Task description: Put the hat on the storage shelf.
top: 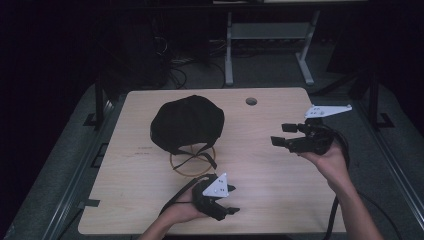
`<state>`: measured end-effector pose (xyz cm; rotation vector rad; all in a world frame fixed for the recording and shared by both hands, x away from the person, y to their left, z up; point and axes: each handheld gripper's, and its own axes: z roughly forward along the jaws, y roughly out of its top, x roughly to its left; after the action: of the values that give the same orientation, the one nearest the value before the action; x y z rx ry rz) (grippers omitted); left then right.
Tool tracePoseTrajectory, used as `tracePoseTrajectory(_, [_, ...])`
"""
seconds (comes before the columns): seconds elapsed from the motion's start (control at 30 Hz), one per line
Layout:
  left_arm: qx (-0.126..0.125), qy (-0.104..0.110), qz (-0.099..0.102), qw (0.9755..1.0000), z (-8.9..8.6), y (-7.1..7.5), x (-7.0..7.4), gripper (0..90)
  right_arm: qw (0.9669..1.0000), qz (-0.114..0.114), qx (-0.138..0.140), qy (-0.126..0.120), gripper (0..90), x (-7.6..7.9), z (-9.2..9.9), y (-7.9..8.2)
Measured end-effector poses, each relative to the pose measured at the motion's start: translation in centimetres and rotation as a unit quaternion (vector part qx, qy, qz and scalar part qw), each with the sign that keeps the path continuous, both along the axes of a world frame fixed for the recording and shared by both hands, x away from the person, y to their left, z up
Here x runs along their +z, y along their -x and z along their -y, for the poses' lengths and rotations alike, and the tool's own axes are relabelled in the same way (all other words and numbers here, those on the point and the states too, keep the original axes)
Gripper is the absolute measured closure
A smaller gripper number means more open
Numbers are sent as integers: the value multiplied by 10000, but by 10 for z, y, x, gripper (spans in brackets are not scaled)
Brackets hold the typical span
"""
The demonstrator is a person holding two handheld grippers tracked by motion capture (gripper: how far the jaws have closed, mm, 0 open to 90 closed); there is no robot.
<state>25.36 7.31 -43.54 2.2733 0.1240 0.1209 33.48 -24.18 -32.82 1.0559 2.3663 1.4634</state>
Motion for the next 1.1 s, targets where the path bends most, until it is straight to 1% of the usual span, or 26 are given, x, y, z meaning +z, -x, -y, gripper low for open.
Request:
tracePoseTrajectory(0.03, [20, 25, -18, 10000, 0, 0, 0, 360, 10000, -2, -8, 4, 268, -2, 1, 1])
tracePoseTrajectory(0.4, [6, -2, -10, 10000, 0, 0, -1, 360, 9999, -99, -79, 25, 264, -21, 11, 8])
tracePoseTrajectory(0.57, [5, -7, 6, 10000, -1, 0, 0, 359, 9998, -131, -125, 60, 260, -28, 14, 12])
tracePoseTrajectory(0.6, [17, -2, -21, 10000, -1, 0, -1, 359, 9998, -135, -141, 76, 260, -29, 14, 13])
tracePoseTrajectory(0.8, [-7, -11, 4, 10000, 0, 0, -1, 359, 9996, -175, -232, 71, 258, -37, 20, 19])
tracePoseTrajectory(1.1, [-9, -20, 4, 10000, 0, 1, -1, 359, 9994, -226, -264, 72, 253, -47, 25, 27])
